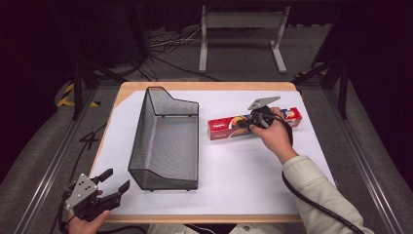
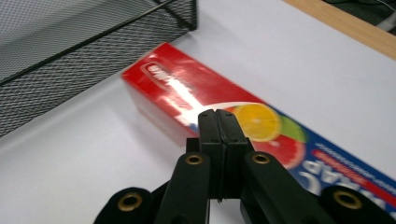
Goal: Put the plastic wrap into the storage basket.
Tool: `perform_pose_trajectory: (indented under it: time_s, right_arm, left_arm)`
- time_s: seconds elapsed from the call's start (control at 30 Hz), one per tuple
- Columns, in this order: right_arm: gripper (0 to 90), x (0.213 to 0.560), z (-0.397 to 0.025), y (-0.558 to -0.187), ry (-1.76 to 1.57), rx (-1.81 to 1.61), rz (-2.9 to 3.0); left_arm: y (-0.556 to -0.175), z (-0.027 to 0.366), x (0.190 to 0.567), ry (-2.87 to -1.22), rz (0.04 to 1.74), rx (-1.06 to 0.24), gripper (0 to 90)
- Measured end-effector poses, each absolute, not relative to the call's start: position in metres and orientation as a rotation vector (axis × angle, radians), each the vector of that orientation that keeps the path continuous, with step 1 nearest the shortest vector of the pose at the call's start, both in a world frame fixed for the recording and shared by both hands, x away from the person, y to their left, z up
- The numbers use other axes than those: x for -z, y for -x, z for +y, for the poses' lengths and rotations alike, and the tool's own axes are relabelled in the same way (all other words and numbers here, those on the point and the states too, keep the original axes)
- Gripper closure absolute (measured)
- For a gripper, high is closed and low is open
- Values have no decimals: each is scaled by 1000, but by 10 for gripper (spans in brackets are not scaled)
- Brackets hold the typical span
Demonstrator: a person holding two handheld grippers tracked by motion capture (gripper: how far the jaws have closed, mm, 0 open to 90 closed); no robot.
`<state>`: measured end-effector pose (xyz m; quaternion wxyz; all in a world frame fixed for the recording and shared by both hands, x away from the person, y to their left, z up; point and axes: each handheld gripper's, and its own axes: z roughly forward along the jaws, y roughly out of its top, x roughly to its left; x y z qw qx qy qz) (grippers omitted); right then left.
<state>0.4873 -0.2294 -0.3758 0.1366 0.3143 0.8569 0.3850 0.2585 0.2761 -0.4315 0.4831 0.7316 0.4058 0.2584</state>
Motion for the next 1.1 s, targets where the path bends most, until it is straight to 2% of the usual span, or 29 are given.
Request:
perform_pose_trajectory:
  time_s: [0.6,1.1]
  right_arm:
    - [900,354,-298,-532,-1120,-1002,2322]
    - [900,374,-335,-559,-1248,-798,2284]
  left_arm:
    - [-253,279,432,-1782,1004,-637,286]
    - [-247,282,432,-1780,1023,-645,285]
